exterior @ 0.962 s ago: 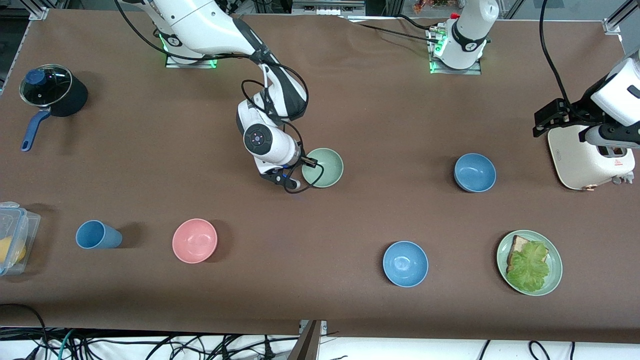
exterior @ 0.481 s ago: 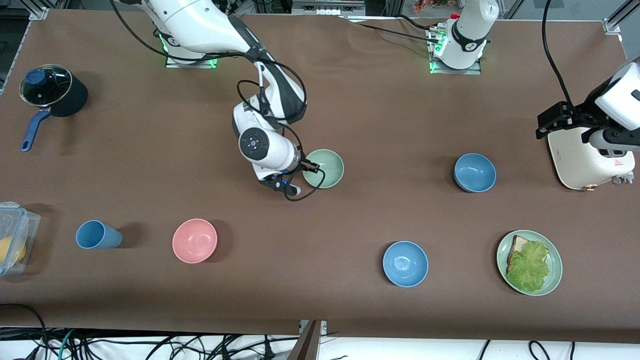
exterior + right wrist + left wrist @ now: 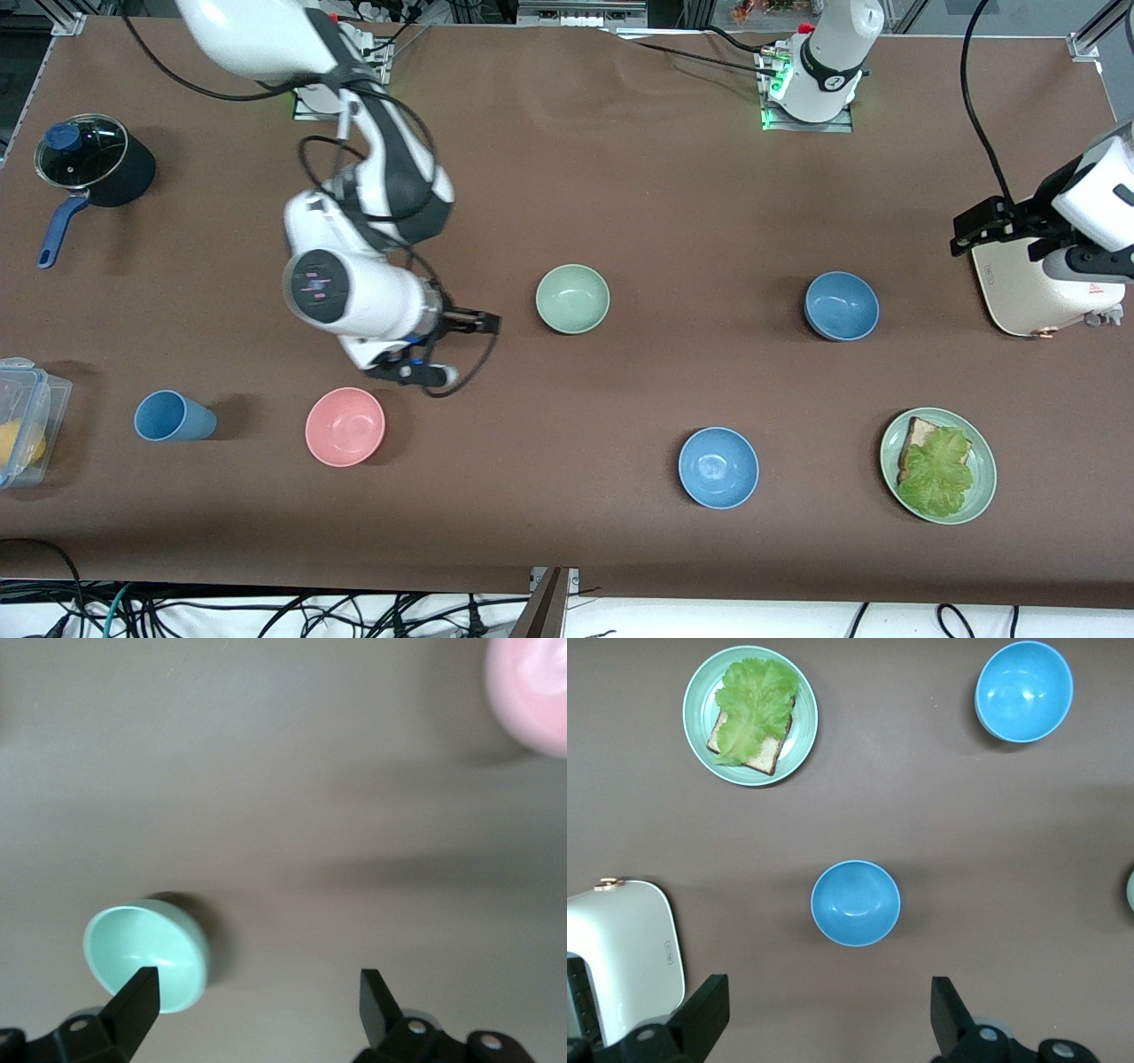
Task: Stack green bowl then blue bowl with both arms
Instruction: 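Open the right gripper and withdraw while the left gripper reaches the blue bowl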
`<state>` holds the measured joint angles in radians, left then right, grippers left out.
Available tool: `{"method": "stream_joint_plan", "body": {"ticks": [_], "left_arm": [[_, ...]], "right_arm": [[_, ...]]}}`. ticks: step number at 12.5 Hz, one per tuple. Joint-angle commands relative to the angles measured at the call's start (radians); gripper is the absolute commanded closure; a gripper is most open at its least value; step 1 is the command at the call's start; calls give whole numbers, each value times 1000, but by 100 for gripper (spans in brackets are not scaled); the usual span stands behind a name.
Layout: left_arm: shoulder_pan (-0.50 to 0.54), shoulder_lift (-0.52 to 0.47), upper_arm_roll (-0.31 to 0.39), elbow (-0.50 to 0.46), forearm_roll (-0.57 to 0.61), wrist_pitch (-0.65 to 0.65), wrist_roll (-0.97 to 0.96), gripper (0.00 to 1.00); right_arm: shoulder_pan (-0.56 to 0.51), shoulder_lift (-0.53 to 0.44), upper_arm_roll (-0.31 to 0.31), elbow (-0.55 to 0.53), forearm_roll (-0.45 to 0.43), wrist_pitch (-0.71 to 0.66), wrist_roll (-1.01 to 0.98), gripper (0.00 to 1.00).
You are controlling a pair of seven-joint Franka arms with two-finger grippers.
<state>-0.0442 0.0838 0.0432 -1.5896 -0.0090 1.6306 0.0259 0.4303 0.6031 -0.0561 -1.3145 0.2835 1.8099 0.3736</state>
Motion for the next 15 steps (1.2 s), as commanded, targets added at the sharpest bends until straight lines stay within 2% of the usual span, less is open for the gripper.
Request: {"method": "stream_joint_plan", "body": {"ticks": [1, 4, 5, 6, 7, 10, 11, 13, 15], "left_arm": [[30, -3, -11, -56, -11, 54, 11, 0], [75, 7, -11, -205, -13, 118, 15, 0], [83, 17, -11, -214, -11, 124, 14, 0], [98, 45, -11, -220, -11, 147, 14, 0], [109, 72, -11, -257, -11, 202, 14, 0], [153, 111, -6, -459, -9, 450, 17, 0], [153, 114, -6, -517, -9, 519, 31, 1], [153, 131, -6, -575, -11, 590, 31, 1], [153, 181, -6, -592, -13, 644, 32, 1]], "right_arm": [[-35, -60, -95, -11, -23, -104, -183, 0], [-35, -71, -275, -11, -37, -203, -401, 0], [-35, -72, -334, -11, -29, -236, -413, 0], [-36, -97, -370, -9, -29, -253, -413, 0], [-42, -124, -376, -9, -35, -254, -417, 0], [-77, -193, -369, -17, -49, -251, -412, 0], [-88, -207, -364, -17, -113, -253, -415, 0], [-145, -258, -279, -22, -254, -245, -415, 0], [-230, -307, -149, -29, -398, -238, -410, 0]]}}
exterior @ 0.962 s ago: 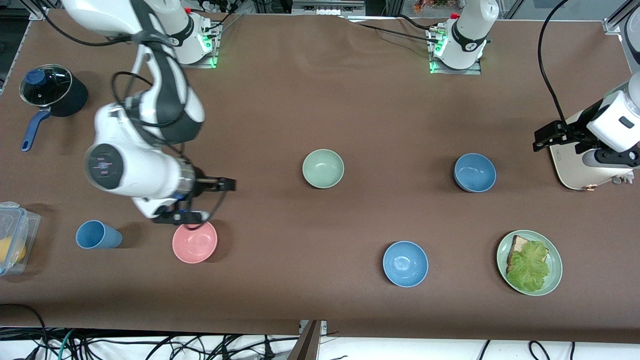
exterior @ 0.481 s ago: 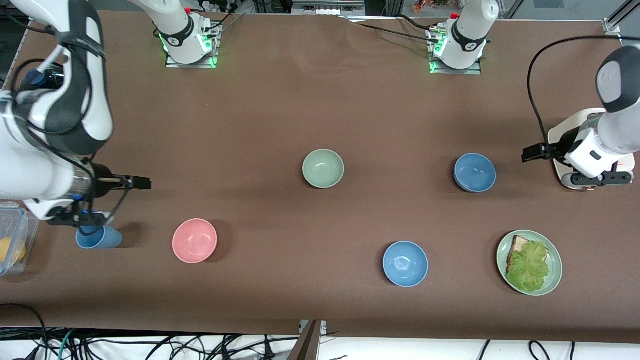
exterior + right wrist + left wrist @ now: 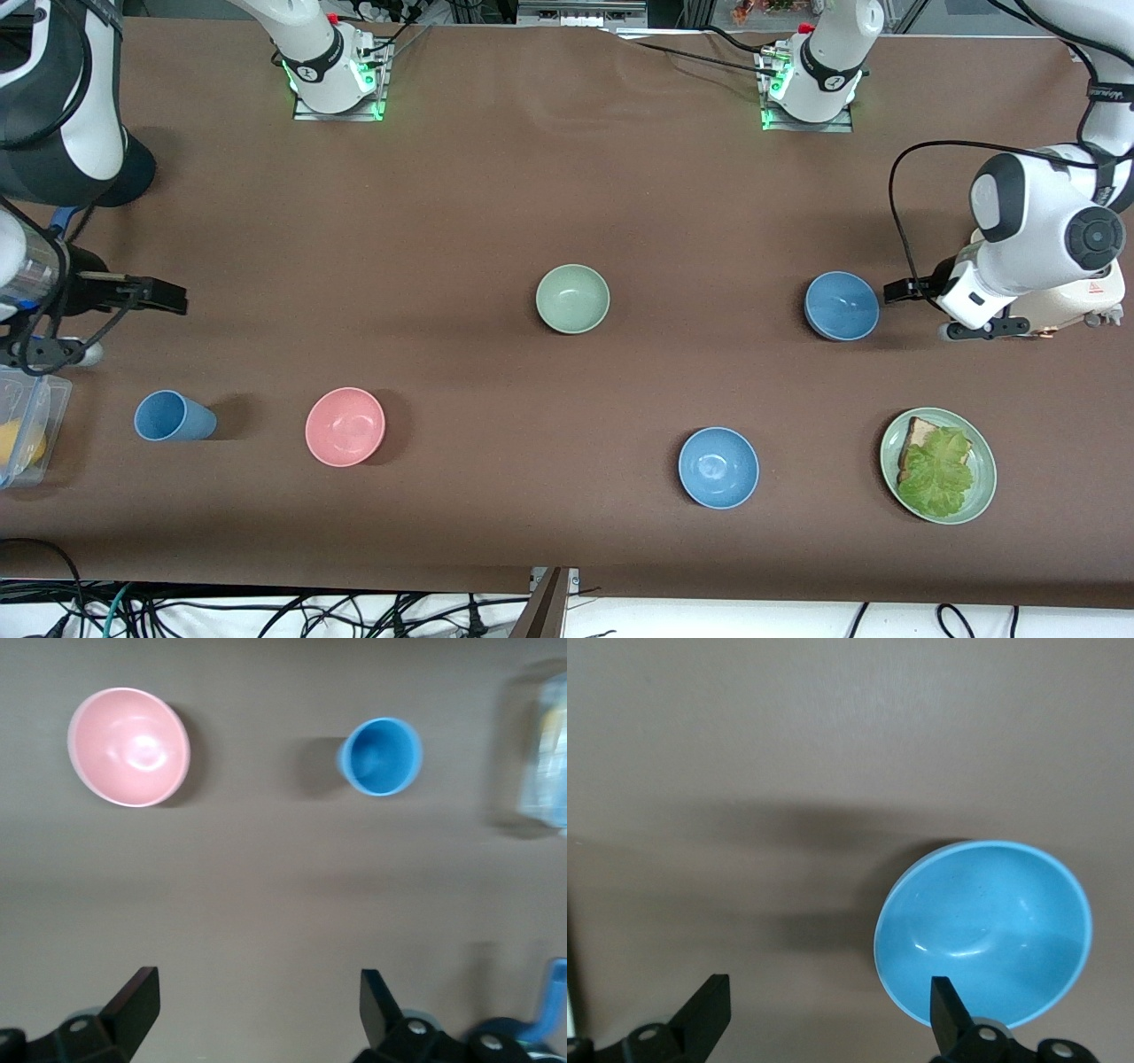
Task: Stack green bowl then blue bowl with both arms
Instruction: 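Grasp the rim of the light-blue bowl with the left gripper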
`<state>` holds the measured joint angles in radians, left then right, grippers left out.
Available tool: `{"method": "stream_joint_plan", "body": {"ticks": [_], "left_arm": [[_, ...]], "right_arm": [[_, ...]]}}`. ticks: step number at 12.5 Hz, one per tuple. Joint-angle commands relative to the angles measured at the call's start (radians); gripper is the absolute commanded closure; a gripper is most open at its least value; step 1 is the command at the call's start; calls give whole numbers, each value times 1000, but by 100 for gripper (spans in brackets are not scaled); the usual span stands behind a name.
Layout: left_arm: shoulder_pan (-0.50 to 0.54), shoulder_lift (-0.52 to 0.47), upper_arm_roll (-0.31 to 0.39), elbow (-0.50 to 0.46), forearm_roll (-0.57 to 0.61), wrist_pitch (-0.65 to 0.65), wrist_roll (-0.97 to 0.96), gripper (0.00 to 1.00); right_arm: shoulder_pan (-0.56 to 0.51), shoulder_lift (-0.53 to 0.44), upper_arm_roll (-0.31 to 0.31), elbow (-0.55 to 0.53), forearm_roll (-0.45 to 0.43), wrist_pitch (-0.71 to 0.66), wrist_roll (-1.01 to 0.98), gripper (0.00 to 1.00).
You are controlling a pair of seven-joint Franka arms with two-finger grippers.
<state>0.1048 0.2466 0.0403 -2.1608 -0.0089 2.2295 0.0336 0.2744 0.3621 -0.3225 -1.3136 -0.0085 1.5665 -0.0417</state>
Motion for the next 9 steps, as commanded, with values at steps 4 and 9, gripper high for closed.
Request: {"method": "stream_joint_plan", "body": {"ticks": [4, 9], "left_arm": [[3, 88, -5, -33, -29, 120, 25, 27], [-11, 111, -7, -33, -49, 124, 20, 49]], "right_arm": [[-201, -193, 221, -105, -113, 70, 5, 0], [-265, -235, 221, -125, -1, 33, 9, 0]]}}
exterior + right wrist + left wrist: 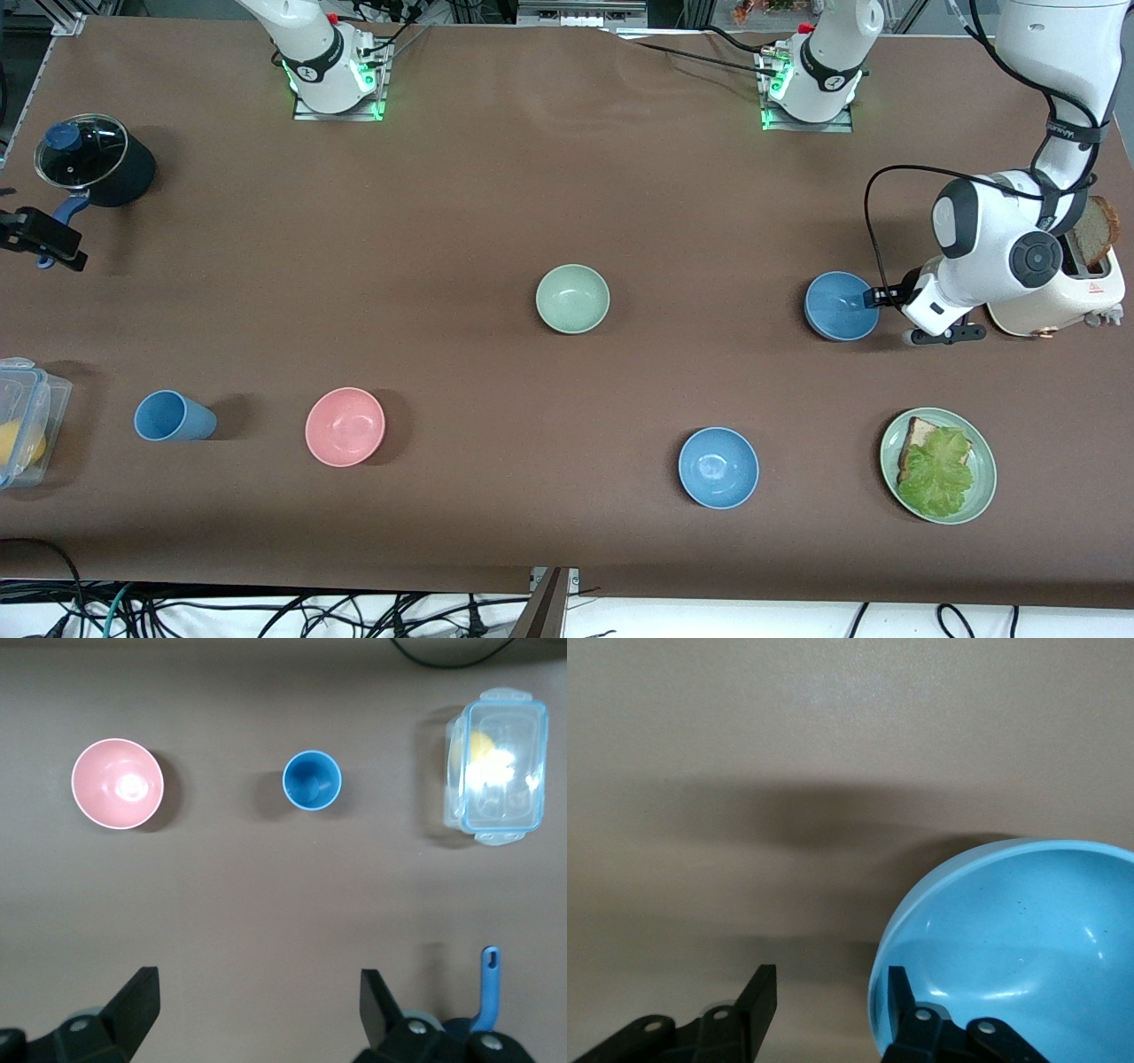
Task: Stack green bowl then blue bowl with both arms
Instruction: 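Grasp the rim of the light-blue bowl with the left gripper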
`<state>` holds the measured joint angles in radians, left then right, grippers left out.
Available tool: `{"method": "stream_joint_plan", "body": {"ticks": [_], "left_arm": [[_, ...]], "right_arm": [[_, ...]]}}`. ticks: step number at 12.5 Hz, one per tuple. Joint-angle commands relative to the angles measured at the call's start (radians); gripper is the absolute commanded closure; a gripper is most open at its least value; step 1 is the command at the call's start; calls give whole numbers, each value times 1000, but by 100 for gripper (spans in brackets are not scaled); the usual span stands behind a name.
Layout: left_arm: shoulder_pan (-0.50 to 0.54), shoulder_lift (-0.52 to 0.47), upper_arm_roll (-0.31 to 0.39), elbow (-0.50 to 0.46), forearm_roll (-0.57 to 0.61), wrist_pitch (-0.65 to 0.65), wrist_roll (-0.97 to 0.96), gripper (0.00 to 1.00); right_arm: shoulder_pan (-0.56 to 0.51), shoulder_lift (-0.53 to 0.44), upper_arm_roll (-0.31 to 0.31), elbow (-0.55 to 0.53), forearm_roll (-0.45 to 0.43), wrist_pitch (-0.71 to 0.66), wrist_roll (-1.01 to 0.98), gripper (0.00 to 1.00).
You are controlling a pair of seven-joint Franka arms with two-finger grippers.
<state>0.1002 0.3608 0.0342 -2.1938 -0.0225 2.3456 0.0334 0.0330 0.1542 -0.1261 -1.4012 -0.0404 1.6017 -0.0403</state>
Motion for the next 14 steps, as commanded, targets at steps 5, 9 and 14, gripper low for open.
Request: {"method": "stream_joint_plan", "body": {"ticks": [5, 9, 14], "left_arm": [[-26, 9, -2, 8, -36, 6, 23, 100], [-27, -74, -40, 25, -37, -34, 22, 100], [-77, -132, -173, 143, -161, -181, -13, 100]], "right_arm": [[-22, -25, 26, -33, 34, -15, 63, 0], [-18, -10, 25, -25, 36, -19, 57, 0], [-16, -10, 25, -25, 34, -17, 56, 0]]}}
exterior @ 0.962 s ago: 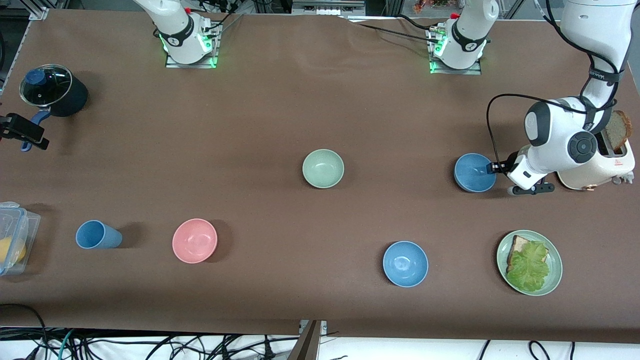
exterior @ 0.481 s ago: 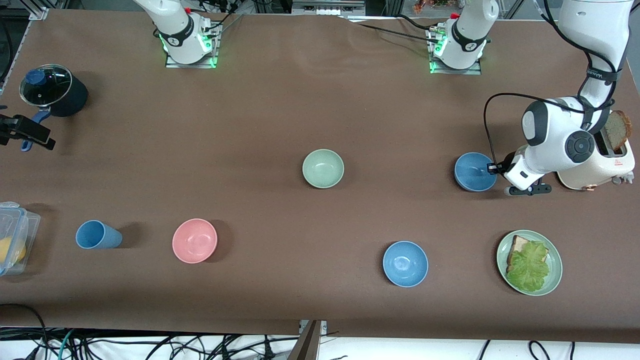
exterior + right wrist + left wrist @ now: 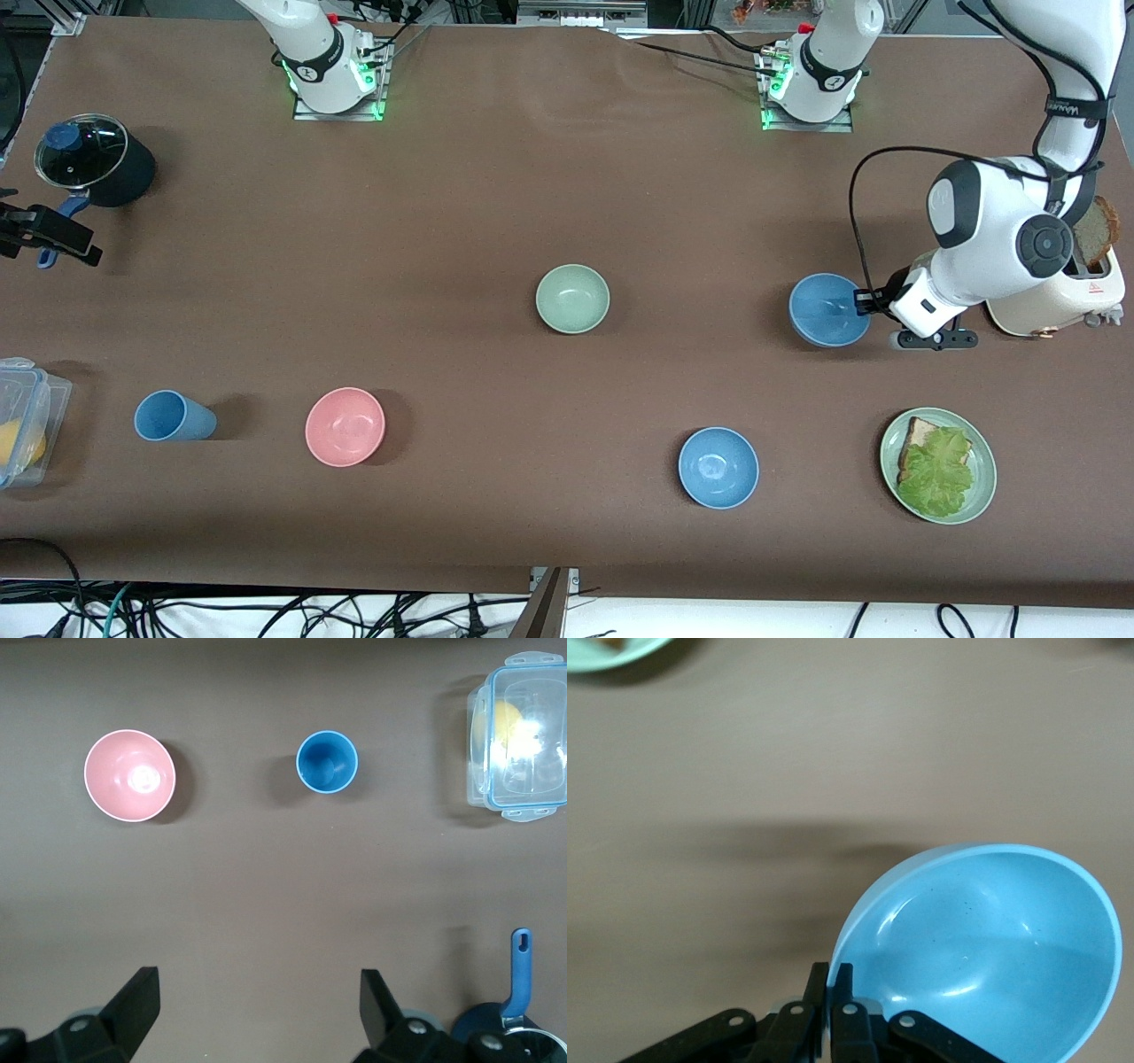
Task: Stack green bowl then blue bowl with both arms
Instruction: 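Carry the blue bowl with the left gripper and lower it into the green bowl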
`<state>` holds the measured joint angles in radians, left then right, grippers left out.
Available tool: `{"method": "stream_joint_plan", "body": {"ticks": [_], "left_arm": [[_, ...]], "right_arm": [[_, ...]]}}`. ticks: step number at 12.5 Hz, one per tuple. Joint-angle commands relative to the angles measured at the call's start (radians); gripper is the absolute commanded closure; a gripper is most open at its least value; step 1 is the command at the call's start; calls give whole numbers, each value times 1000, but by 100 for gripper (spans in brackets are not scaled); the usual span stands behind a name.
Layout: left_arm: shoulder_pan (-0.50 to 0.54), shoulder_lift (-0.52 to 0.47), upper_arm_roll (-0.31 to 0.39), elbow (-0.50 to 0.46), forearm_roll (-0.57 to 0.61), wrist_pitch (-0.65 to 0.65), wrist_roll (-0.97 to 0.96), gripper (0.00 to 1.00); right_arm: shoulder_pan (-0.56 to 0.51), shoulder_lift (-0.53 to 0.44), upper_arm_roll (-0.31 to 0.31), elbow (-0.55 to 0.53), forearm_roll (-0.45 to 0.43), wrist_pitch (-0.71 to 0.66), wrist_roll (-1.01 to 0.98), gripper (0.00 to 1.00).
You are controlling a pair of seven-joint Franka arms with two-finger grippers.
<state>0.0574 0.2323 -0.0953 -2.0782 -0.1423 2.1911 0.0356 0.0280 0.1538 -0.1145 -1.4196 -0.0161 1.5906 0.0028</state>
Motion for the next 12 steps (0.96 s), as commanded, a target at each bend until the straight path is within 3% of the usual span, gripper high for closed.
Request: {"method": "stream_joint_plan", "body": {"ticks": [1, 4, 9, 12], "left_arm": [[-66, 1, -79, 30, -63, -25, -104, 100], [-194, 70, -158, 116, -56, -22, -357, 100], [-416, 284, -156, 353, -65, -25, -659, 100], [-488, 386, -153, 473, -66, -24, -805, 100]], "right_arm": [[-11, -10, 15, -7, 10, -6, 13, 0], [-10, -10, 15, -6, 10, -6, 13, 0], [-11, -10, 13, -5, 8, -1, 11, 0], [-13, -10, 13, -6, 8, 0, 11, 0]]}}
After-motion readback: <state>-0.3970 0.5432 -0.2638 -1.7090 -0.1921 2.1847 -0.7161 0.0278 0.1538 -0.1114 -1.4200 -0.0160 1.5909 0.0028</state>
